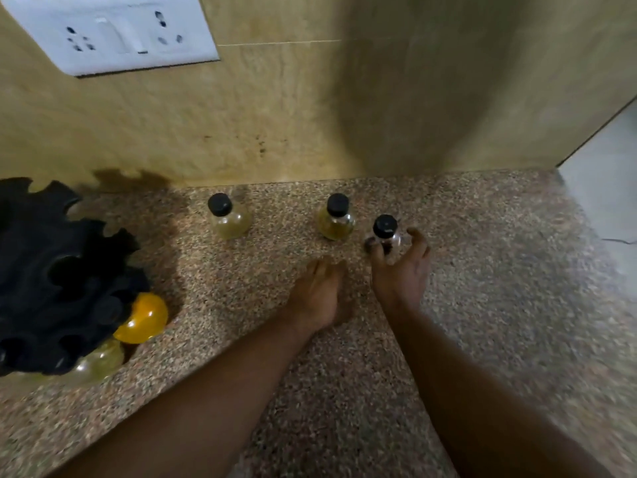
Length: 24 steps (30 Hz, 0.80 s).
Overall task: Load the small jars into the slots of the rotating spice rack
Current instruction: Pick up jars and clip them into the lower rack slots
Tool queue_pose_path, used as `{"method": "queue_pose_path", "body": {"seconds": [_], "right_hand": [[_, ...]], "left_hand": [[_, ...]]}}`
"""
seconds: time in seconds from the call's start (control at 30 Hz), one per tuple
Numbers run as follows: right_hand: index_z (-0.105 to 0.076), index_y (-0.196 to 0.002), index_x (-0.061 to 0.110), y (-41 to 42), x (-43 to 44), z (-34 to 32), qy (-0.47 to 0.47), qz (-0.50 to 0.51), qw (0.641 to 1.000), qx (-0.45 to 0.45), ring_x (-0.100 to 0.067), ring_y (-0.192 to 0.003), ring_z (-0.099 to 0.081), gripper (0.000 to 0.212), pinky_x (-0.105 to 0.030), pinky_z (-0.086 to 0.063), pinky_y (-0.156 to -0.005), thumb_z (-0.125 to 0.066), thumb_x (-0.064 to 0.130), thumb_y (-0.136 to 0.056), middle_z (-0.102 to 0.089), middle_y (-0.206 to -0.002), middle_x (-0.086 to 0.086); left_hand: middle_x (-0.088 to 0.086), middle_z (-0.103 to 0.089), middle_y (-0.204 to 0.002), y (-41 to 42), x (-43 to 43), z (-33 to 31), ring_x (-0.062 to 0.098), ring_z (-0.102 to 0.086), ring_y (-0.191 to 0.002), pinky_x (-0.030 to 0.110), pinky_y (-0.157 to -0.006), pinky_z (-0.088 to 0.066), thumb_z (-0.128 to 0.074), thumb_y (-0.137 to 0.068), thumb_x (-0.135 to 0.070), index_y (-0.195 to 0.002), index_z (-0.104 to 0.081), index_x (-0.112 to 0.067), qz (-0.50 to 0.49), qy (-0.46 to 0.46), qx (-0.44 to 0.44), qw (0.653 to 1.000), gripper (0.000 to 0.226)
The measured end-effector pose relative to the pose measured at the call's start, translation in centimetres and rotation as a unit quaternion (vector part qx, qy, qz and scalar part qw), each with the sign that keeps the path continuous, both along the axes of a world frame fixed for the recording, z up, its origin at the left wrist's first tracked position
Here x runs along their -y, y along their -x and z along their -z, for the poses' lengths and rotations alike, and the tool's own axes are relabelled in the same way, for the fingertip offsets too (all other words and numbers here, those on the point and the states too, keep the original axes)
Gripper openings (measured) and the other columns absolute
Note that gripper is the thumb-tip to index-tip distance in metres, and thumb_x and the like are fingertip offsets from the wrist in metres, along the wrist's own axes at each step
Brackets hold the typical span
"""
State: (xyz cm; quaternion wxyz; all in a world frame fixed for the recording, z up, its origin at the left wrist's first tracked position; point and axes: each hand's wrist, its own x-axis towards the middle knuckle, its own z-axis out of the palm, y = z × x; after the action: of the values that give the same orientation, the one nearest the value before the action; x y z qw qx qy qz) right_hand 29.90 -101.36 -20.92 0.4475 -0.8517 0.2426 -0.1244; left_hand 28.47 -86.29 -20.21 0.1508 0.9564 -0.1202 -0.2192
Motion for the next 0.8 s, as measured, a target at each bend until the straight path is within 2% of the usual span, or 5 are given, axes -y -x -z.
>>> {"method": "queue_pose_path", "body": {"seconds": [0.13,0.37,0.53,0.7,0.8], "right_hand": [[-0.039,-0.147,0.038,-1.4,1.2,0.3,0.014,-0.042,0.999,-0.017,-0.026,-0.137,-0.043,0.074,-0.051,-0.041,-0.108,-0.073,0.054,-0.083,-0.044,-0.151,-0.003],[-0.054,-0.138,0.035,-2.3,1.0,0.1,0.013,-0.056,0.998,-0.001,-0.019,-0.128,-0.048,0.06,-0.034,-0.034,-0.095,-0.074,0.05,-0.083,-0.053,-0.141,0.003],[-0.059,-0.133,0.03,-1.4,-0.4,0.0,0.036,-0.038,0.998,0.024,-0.018,-0.122,-0.048,0.059,-0.03,-0.036,-0.09,-0.079,0.046,-0.08,-0.054,-0.134,0.004],[-0.06,-0.13,0.031,-0.1,-3.1,0.1,0.024,-0.078,0.996,0.035,-0.019,-0.124,-0.05,0.059,-0.041,-0.049,-0.096,-0.079,0.048,-0.077,-0.053,-0.134,0.005],[-0.059,-0.13,0.032,0.7,-5.6,-0.2,0.031,-0.126,0.991,0.029,-0.02,-0.121,-0.053,0.06,-0.045,-0.05,-0.096,-0.075,0.053,-0.077,-0.053,-0.131,0.006]], "left_hand": [[0.018,0.0,-0.166,-1.0,0.4,0.5,0.041,0.001,-0.152,0.059,-0.12,-0.02,-0.069,-0.078,-0.065,-0.16,-0.003,-0.024,0.035,-0.073,-0.038,0.996,0.114],[0.014,0.006,-0.167,-2.0,0.6,0.8,0.041,0.003,-0.152,0.062,-0.117,-0.017,-0.071,-0.073,-0.07,-0.159,-0.003,-0.027,0.048,-0.096,-0.035,0.994,0.117],[0.007,-0.045,-0.15,-1.6,-0.9,2.1,0.028,-0.042,-0.137,0.049,-0.109,-0.043,-0.058,-0.073,-0.078,-0.151,-0.035,-0.025,-0.109,0.122,0.015,0.986,0.097],[-0.003,-0.05,-0.144,-1.2,-3.8,-0.4,0.02,-0.05,-0.128,0.036,-0.096,-0.04,-0.048,-0.095,-0.064,-0.148,-0.041,-0.026,-0.468,0.386,-0.01,0.795,0.066],[-0.002,-0.065,-0.123,-0.5,-7.5,-1.5,0.019,-0.059,-0.11,0.04,-0.096,-0.045,-0.047,-0.094,-0.066,-0.132,-0.058,-0.024,-0.591,0.518,-0.07,0.615,0.058]]}}
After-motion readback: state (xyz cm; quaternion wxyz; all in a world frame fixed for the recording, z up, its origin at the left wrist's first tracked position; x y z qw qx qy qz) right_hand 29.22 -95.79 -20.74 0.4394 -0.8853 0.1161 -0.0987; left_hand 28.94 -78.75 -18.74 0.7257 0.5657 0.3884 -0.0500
